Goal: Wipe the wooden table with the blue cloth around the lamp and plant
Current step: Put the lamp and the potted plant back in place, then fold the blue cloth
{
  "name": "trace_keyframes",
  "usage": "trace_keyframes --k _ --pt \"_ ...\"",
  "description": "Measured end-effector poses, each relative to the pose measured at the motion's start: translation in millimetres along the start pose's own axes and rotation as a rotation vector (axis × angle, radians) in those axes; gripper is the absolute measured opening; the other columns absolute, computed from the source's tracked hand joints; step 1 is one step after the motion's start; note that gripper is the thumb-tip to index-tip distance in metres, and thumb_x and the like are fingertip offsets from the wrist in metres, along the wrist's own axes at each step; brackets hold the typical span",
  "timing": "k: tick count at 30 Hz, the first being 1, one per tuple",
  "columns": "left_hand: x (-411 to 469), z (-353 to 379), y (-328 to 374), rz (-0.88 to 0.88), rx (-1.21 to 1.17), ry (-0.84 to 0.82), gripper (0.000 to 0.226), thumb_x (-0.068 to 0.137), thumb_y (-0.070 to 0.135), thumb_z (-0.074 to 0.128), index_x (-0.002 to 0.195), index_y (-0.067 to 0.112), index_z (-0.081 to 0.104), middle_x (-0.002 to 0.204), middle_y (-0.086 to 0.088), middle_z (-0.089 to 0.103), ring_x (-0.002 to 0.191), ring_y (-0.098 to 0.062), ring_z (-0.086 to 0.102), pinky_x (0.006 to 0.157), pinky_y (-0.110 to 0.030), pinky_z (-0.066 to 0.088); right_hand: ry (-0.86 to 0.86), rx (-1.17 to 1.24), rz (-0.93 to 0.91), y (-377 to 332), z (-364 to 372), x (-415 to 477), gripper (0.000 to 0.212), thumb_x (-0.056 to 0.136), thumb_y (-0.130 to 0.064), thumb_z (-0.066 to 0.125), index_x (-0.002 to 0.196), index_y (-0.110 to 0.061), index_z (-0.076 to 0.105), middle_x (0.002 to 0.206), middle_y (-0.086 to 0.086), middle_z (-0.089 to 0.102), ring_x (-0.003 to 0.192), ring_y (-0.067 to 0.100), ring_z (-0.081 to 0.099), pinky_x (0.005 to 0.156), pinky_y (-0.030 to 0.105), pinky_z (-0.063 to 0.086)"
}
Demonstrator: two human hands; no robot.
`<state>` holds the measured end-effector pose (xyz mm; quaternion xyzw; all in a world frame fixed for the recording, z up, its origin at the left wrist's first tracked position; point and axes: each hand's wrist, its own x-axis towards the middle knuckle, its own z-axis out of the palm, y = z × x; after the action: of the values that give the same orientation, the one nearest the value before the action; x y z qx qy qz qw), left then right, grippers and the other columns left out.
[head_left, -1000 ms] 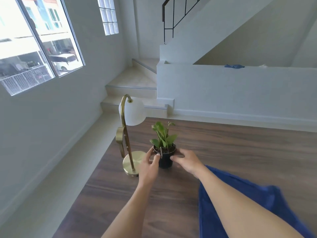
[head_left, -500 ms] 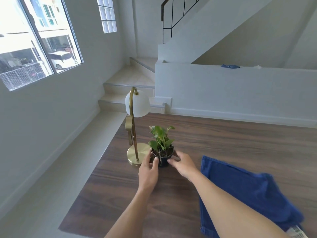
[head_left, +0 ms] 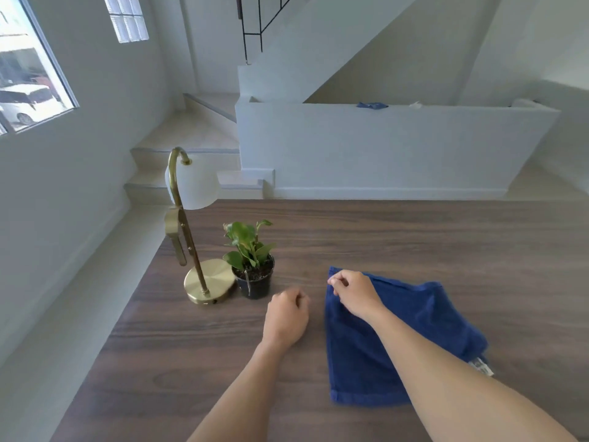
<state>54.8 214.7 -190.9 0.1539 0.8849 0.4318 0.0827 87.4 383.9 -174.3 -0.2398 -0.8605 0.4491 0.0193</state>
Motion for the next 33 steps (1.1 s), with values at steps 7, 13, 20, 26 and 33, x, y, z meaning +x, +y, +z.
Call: trace_keyframes --k 7,13,20,26,33 --pt "47.7 38.2 42.4 0.147 0.097 -0.022 0.022 0.093 0.025 0.048 0.103 0.025 0.068 0.103 0.006 0.067 0.090 -0.019 0.063 0.079 -0.038 0.052 0.266 -0.149 0.082 74.4 -93.6 0.1 0.030 0.100 -0.019 0.041 0.126 -0.023 0.055 0.117 -0.004 0.058 0.102 0.014 0.058 0.079 0.030 0.048" --pt "88.3 64.6 41.8 0.198 0.359 -0.092 0.038 0.097 0.027 0.047 0.134 0.021 0.054 0.127 -0.001 0.055 0.121 -0.024 0.046 0.091 -0.039 0.046 0.198 -0.422 0.159 129.8 -153.1 7.9 0.042 0.100 -0.013 0.042 0.141 -0.024 0.048 0.144 -0.001 0.045 0.133 0.023 0.034 0.107 0.037 0.037" --pt "104.7 72.0 32.6 0.295 0.511 -0.101 0.037 0.098 0.025 0.048 0.134 0.029 0.054 0.127 0.010 0.059 0.115 -0.022 0.045 0.096 -0.033 0.038 0.133 -0.490 0.105 154.6 -162.6 25.8 0.041 0.098 -0.015 0.048 0.135 -0.032 0.053 0.117 -0.004 0.049 0.113 0.020 0.045 0.095 0.036 0.044" --pt "108.7 70.6 39.8 0.277 0.565 -0.204 0.028 0.097 0.021 0.046 0.122 0.018 0.060 0.121 -0.002 0.054 0.115 -0.024 0.048 0.096 -0.034 0.039 0.080 -0.505 0.147 142.0 -174.3 46.9 0.008 0.095 -0.020 0.056 0.090 -0.026 0.060 0.107 -0.001 0.051 0.091 0.019 0.058 0.085 0.038 0.050" --pt "122.6 27.2 72.4 0.162 0.327 -0.027 0.022 0.092 0.014 0.052 0.072 0.006 0.050 0.084 -0.006 0.053 0.079 -0.028 0.054 0.067 -0.034 0.038 0.226 -0.299 0.178 98.0 -229.0 57.9 0.008 0.093 -0.016 0.056 0.095 -0.021 0.063 0.102 0.000 0.064 0.088 0.018 0.058 0.074 0.029 0.042"
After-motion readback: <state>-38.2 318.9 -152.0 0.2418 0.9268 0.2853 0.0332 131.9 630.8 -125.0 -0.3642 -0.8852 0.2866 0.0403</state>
